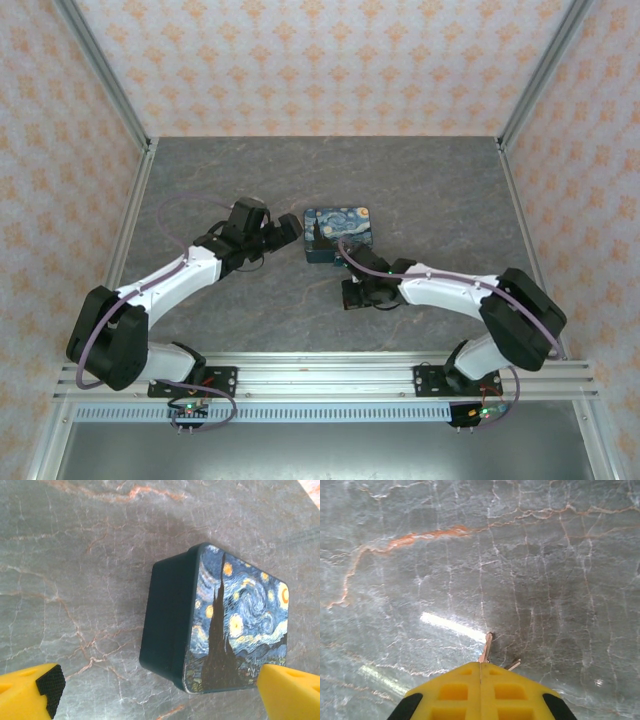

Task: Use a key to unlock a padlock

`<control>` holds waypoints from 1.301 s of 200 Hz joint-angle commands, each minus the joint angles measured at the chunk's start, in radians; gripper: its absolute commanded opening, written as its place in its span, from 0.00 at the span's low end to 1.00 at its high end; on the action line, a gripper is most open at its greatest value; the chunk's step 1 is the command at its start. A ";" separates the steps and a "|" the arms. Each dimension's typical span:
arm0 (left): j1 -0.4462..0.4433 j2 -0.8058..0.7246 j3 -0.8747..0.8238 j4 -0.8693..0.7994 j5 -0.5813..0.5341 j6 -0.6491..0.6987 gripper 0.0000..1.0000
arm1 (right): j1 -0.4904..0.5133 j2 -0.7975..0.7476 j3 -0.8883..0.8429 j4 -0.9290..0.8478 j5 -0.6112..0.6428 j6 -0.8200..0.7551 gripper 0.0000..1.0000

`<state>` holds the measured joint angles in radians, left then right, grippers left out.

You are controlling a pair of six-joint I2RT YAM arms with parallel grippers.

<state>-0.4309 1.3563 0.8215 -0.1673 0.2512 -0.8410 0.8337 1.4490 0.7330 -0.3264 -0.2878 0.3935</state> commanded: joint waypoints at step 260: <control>-0.028 0.037 -0.006 0.045 0.021 -0.037 1.00 | 0.019 -0.077 0.024 -0.171 0.116 -0.040 0.51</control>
<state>-0.4519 1.3888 0.8085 -0.1410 0.2775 -0.8711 0.8467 1.3453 0.6868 -0.4198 -0.2333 0.4412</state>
